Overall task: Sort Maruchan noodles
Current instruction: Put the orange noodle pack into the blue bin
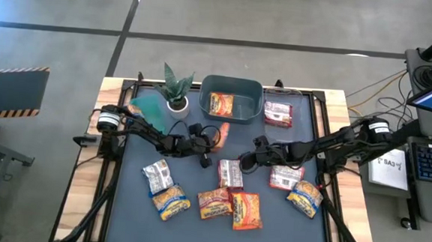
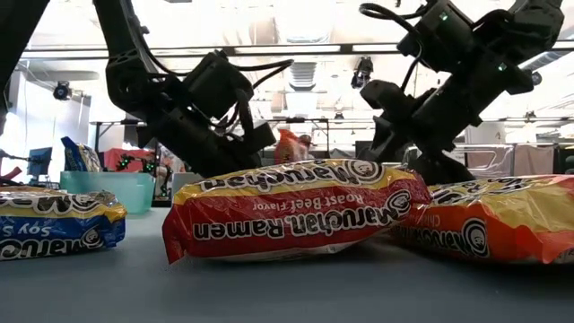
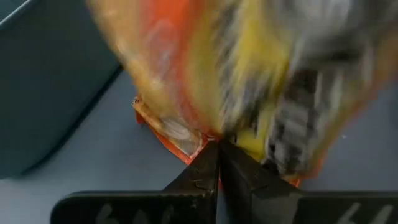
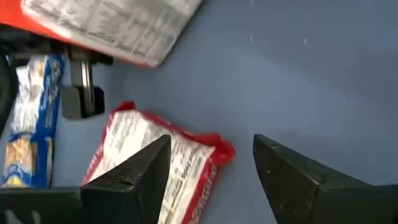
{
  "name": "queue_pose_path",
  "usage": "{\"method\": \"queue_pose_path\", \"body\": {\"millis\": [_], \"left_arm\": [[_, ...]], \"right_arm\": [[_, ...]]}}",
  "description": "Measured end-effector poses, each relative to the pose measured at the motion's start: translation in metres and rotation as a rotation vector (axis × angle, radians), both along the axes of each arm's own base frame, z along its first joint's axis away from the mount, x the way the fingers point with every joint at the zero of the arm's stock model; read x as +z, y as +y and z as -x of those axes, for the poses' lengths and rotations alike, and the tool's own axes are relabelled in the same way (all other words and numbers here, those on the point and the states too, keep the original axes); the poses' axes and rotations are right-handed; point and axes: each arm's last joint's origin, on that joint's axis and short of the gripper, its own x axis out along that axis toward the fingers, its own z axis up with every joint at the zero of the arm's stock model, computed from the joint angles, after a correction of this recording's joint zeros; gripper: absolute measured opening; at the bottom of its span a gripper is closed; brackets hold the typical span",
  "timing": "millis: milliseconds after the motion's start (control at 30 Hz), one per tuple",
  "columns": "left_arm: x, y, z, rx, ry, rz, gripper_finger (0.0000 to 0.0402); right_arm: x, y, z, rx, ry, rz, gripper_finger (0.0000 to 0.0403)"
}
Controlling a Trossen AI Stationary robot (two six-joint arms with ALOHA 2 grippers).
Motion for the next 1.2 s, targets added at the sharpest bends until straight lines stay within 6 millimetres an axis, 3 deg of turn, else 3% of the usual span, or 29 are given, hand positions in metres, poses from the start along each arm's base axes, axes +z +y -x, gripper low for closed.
{"method": "queue_pose_path", "body": {"millis": [333, 567, 933, 1200], "left_arm": [[0.0, 0.0, 0.0, -0.011, 0.003, -0.007, 0.0], [0.001, 0.0, -0.001, -0.013, -0.003, -0.007, 0.0], [0.001, -0.001, -0.001, -0.019, -0.01, -0.002, 0.0], [0.001, -0.001, -0.001, -0.007, -0.022, 0.011, 0.0]], "right_arm": [[0.019, -0.009, -0.008, -0.025, -0.14, 0.076, 0.0246], [0.045, -0.017, -0.028, 0.01, -0.185, 0.155, 0.0247], [0.075, -0.038, -0.05, -0.015, 0.057, 0.189, 0.0247], [0.08, -0.04, -0.084, 0.003, 0.165, 0.165, 0.0247]]}}
